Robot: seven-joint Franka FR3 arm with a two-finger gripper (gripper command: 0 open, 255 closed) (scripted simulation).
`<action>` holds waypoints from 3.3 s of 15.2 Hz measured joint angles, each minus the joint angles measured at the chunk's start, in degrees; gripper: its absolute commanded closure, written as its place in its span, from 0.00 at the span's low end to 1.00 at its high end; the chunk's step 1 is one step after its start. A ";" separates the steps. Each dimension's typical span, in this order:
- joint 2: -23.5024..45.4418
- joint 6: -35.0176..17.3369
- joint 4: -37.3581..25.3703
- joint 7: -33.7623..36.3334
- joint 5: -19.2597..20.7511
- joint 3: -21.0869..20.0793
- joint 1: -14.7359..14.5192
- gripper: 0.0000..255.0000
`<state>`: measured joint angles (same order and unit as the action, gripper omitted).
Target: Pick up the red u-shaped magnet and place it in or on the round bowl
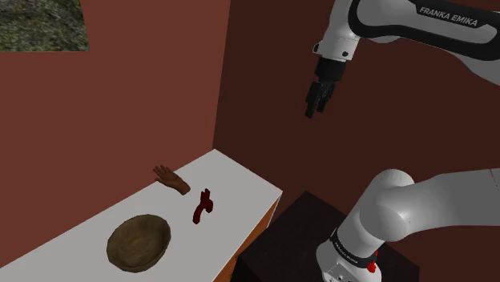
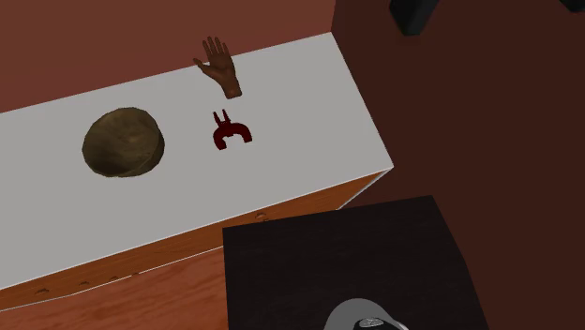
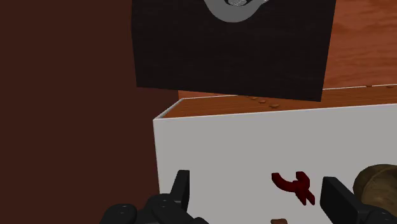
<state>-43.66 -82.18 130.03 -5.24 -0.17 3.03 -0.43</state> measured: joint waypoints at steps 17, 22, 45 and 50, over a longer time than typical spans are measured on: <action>11.41 -29.92 15.22 8.37 -5.41 -10.39 -4.47 0.00; 20.62 -40.42 15.34 11.76 -5.77 -14.24 -5.55 0.00; 57.87 -69.00 5.47 31.47 11.84 -19.33 -8.71 0.00; 58.24 -69.25 5.34 31.68 12.09 -19.21 -8.81 0.00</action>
<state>14.58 -151.42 135.38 26.45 11.92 -16.18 -9.25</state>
